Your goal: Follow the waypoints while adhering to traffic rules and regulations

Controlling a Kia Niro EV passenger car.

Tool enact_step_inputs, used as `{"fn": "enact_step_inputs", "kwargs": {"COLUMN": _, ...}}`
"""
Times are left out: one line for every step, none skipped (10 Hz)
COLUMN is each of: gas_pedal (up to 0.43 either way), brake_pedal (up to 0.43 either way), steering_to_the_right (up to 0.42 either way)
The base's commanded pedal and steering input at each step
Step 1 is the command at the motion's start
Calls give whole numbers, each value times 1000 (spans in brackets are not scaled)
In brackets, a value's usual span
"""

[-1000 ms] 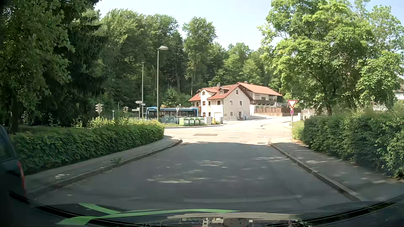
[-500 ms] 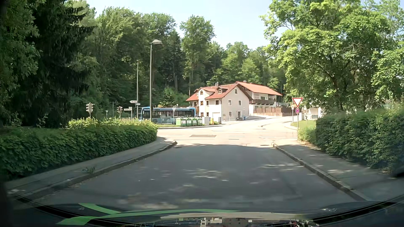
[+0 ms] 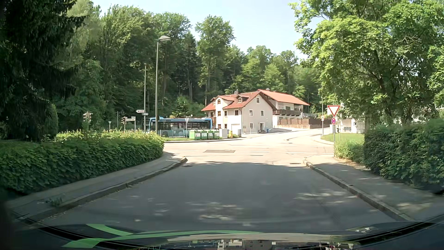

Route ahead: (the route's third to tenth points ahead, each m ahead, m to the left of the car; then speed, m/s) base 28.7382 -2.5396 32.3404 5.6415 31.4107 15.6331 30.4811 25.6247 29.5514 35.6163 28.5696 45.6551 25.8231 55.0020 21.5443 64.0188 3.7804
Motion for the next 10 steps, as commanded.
{"fn": "enact_step_inputs", "kwargs": {"gas_pedal": 0, "brake_pedal": 85, "steering_to_the_right": 56}}
{"fn": "enact_step_inputs", "kwargs": {"gas_pedal": 0, "brake_pedal": 91, "steering_to_the_right": 60}}
{"fn": "enact_step_inputs", "kwargs": {"gas_pedal": 0, "brake_pedal": 91, "steering_to_the_right": 62}}
{"fn": "enact_step_inputs", "kwargs": {"gas_pedal": 0, "brake_pedal": 91, "steering_to_the_right": 62}}
{"fn": "enact_step_inputs", "kwargs": {"gas_pedal": 0, "brake_pedal": 85, "steering_to_the_right": 62}}
{"fn": "enact_step_inputs", "kwargs": {"gas_pedal": 0, "brake_pedal": 91, "steering_to_the_right": 62}}
{"fn": "enact_step_inputs", "kwargs": {"gas_pedal": 0, "brake_pedal": 91, "steering_to_the_right": 59}}
{"fn": "enact_step_inputs", "kwargs": {"gas_pedal": 8, "brake_pedal": 91, "steering_to_the_right": 57}}
{"fn": "enact_step_inputs", "kwargs": {"gas_pedal": 8, "brake_pedal": 91, "steering_to_the_right": 56}}
{"fn": "enact_step_inputs", "kwargs": {"gas_pedal": 8, "brake_pedal": 91, "steering_to_the_right": 55}}
